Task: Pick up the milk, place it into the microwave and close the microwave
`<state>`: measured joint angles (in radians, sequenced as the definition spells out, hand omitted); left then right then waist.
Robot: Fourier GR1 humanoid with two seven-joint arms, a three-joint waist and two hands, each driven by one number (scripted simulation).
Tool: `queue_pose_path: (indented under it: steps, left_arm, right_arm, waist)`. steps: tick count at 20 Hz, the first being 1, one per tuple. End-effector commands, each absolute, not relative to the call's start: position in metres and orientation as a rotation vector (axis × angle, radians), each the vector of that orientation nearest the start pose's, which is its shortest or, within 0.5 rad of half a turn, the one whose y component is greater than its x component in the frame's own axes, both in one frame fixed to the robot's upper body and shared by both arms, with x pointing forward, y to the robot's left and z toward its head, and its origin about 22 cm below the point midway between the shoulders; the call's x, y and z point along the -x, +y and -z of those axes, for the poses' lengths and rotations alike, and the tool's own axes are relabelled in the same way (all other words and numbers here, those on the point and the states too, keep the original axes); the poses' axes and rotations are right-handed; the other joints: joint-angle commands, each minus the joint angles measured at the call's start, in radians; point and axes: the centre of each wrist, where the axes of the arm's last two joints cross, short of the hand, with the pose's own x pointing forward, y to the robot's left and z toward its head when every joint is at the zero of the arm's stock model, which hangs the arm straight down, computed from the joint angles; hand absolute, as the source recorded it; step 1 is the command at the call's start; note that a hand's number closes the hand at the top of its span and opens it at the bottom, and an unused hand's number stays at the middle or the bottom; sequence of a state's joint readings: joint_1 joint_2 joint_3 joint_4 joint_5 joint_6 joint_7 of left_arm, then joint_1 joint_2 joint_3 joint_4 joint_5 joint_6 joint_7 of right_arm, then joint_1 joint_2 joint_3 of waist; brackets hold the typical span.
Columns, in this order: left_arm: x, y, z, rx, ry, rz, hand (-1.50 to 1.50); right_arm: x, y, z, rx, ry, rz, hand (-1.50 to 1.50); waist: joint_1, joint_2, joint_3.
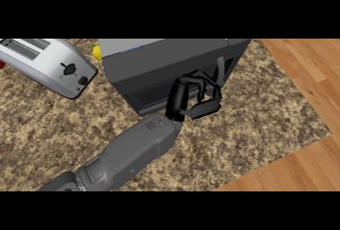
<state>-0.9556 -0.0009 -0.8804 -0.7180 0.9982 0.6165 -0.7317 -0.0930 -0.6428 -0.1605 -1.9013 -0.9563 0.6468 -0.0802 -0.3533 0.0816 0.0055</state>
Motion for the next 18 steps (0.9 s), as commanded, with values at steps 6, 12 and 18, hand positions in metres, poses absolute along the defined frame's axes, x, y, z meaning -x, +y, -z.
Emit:
queue_pose_path:
  steps: [6, 12, 18]
  left_arm:
    - [-0.361, 0.03, -0.005, 0.009, -1.789, 0.069, 1.5]
    - [-0.358, 0.036, 0.006, -0.011, -1.726, 0.018, 1.5]
    - [-0.354, 0.037, 0.012, 0.02, -1.705, 0.029, -1.5]
  right_arm:
    - [-0.234, -0.345, -0.186, -0.85, -2.043, -0.568, -1.5]
    - [-0.228, -0.35, -0.183, -0.831, -2.034, -0.528, -1.5]
    - [-0.22, -0.356, -0.184, -0.795, -2.014, -0.518, -1.5]
  waist:
    - [0.03, 0.004, -0.005]
    - [0.081, 0.001, -0.007]
    - [0.089, -0.007, -0.007]
